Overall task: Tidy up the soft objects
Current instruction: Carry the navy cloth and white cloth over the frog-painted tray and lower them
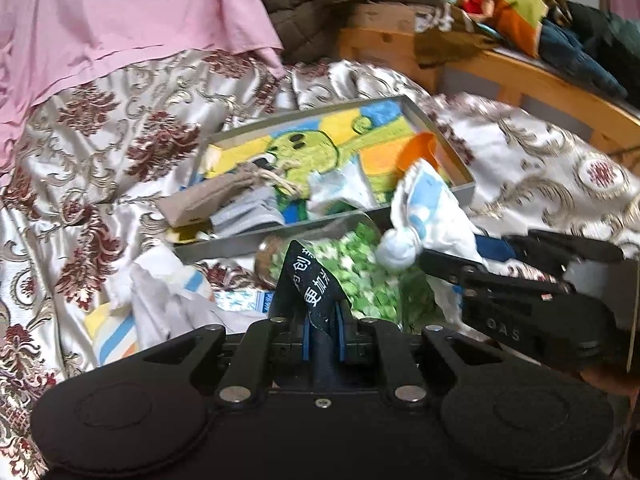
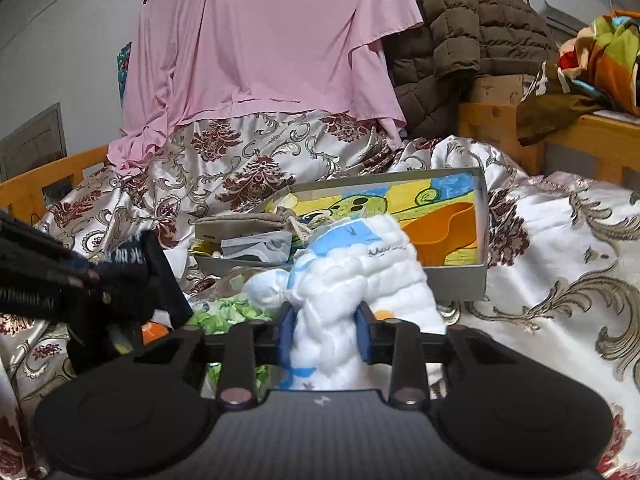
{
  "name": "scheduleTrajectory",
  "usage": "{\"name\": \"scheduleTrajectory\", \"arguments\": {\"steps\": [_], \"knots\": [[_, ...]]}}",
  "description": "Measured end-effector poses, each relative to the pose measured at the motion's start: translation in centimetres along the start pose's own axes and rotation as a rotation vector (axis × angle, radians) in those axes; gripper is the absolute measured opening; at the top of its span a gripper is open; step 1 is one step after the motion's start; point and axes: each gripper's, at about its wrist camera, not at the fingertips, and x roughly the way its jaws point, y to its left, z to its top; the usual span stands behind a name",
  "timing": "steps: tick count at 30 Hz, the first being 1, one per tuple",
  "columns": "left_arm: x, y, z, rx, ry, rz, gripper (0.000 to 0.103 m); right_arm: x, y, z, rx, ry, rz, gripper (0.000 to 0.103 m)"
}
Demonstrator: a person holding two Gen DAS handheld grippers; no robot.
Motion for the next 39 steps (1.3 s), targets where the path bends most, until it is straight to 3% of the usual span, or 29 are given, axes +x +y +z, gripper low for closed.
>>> {"name": "scheduleTrajectory", "arguments": {"steps": [7, 14, 22, 31, 39], "knots": [[-0.8, 0.1, 1.3, -0.030, -0.031, 0.029, 0.013, -1.0, 0.3, 0.4, -0.036, -0.035, -0.012, 0.024], [-2.1, -0.3, 2.9, -0.043, -0.082, 0.028, 0.013, -2.6, 0.3, 1.4, -0.033, -0.080, 0.003, 0.021], [-1.5, 0.2, 7.4, -0.065, -0.158, 0.008, 0.013, -4.4, -0.8, 4.5, -0.001, -0.189, 0.000, 0.021], [4.9, 0.5, 13.6, -0.083, -0.243, -0.019, 0.013, -0.1, -4.4, 9.4, 0.003, -0.209, -0.050, 0.022], [12.9, 1.6, 14.4, -0.166, -0.225, -0.057, 0.013, 7.7, -4.8, 11.1, -0.060, -0.115, -0.070, 0.022]]}}
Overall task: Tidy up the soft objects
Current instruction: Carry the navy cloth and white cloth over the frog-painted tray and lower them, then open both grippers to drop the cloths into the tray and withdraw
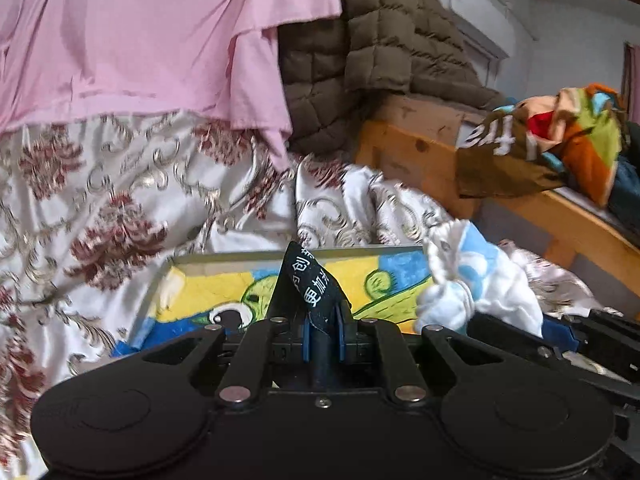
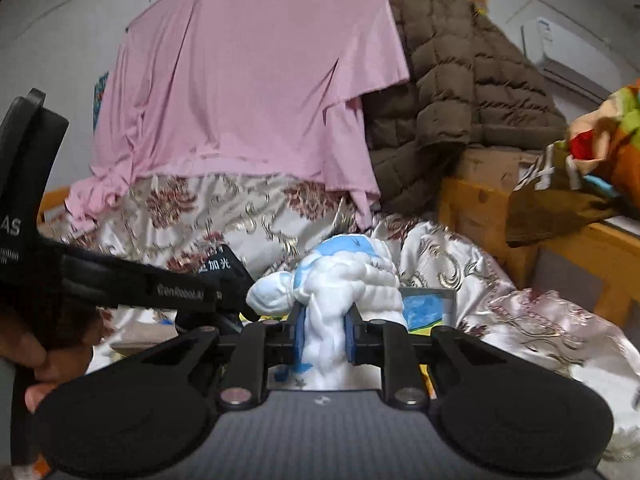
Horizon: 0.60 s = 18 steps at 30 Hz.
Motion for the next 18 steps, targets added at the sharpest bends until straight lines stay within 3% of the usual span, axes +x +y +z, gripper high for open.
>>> {"name": "scheduleTrajectory", "arguments": {"steps": [12, 18], "knots": [[4.5, 5.7, -3.2, -0.143, 0.139, 0.059, 0.015, 5.1, 2.9, -1.7, -0.050, 0.135, 0.038, 0.023], [3.9, 7.4, -3.7, -0.171, 0.141, 0.097, 0.023, 5.7, 3.9, -2.2, -0.049, 0.179, 0.046, 0.032]]}}
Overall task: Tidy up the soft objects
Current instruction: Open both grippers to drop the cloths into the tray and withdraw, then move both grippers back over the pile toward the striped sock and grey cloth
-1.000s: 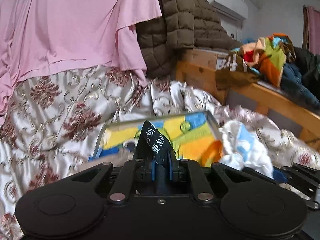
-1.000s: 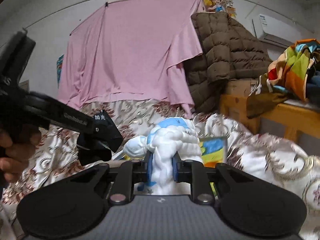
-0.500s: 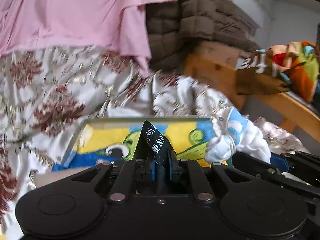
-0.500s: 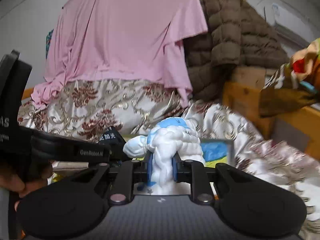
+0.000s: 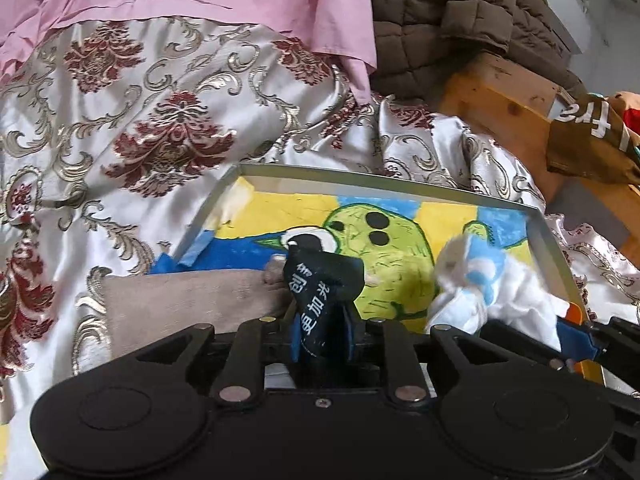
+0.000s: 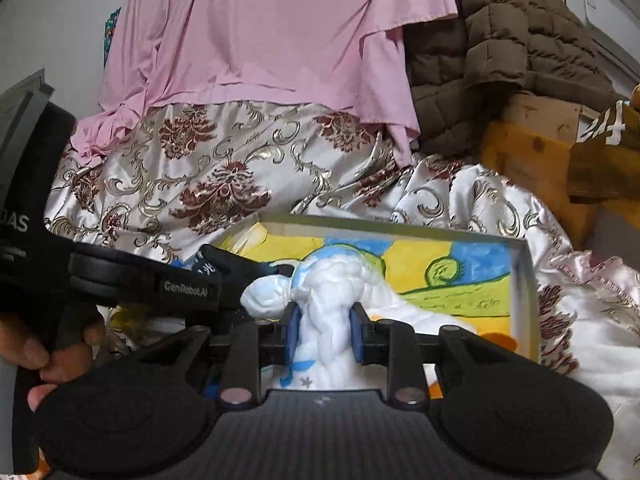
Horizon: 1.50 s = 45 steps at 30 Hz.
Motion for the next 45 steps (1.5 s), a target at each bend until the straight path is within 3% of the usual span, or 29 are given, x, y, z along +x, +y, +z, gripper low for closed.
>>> {"name": "scheduleTrajectory", "arguments": {"steps": [4, 8, 12, 25, 38, 45], "knots": [[-0.7, 0.6, 0.0, -0.009, -0.006, 0.008, 0.036, 0.0, 0.4, 0.0, -0.002, 0.017, 0.002, 0.040], [-1.7, 0.8, 0.0, 0.000, -0.018, 0.013, 0.042, -0.8, 0.4, 0.2, -0.002, 0.012, -0.001, 0.043], [-3.3, 0.6, -0.1, 0.025, -0.052, 0.034, 0.053, -2.1, 0.1, 0.3, 0.047, -0.008, -0.014, 0.057], [-13.1, 0.2, -1.5, 0.053, -0.203, 0.010, 0.080, -10.6, 0.5, 0.8, 0.176, -0.110, -0.001, 0.085], [-25.4, 1.5, -5.0, 0.088, -0.322, -0.019, 0.089, -21.1, 3.9, 0.4, 0.185, -0.217, -0.020, 0.097], [-30.6, 2.7, -8.3, 0.109, -0.347, -0.035, 0.092, -25.8, 6.8, -1.2, 0.191, -0.260, -0.051, 0.103]]}}
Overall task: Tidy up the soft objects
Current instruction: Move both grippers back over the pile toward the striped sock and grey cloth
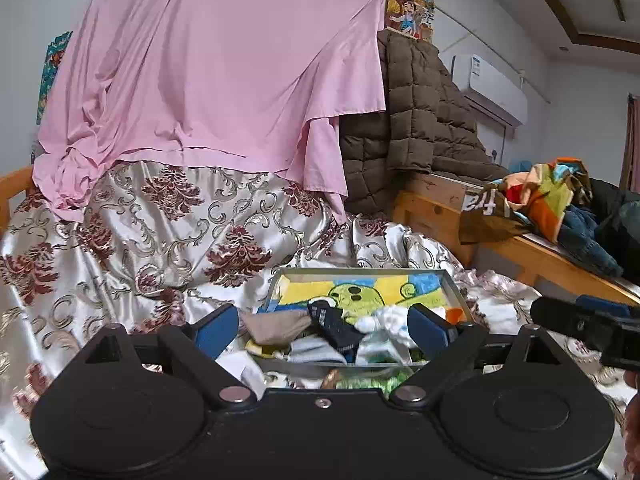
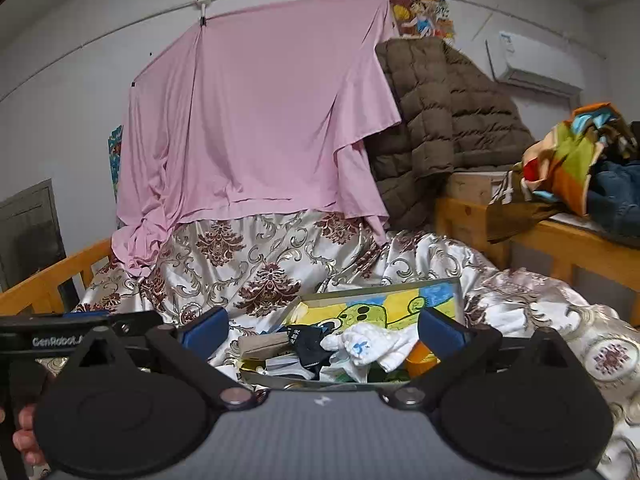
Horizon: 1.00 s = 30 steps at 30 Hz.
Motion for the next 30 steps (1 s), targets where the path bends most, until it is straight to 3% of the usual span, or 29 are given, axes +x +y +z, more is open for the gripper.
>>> {"name": "scheduleTrajectory", "arguments": {"steps": [17, 23, 30], "knots": [[-9.7, 2.4, -3.6, 0.002, 0.011, 0.030, 0.096, -8.3, 4.6, -2.2, -0.006, 0.016, -0.040, 0.103], [-13.0, 2.6, -3.8, 0.025, -0.018, 0.037, 0.098, -11.1, 6.3, -2.7, -0.026, 0.032, -0.050, 0.103], [-15.2, 2.5, -3.9, -0.011, 0.007, 0.098, 0.099, -14.3, 8.9, -3.0, -0.051, 0.070, -0.059, 0.103]]}}
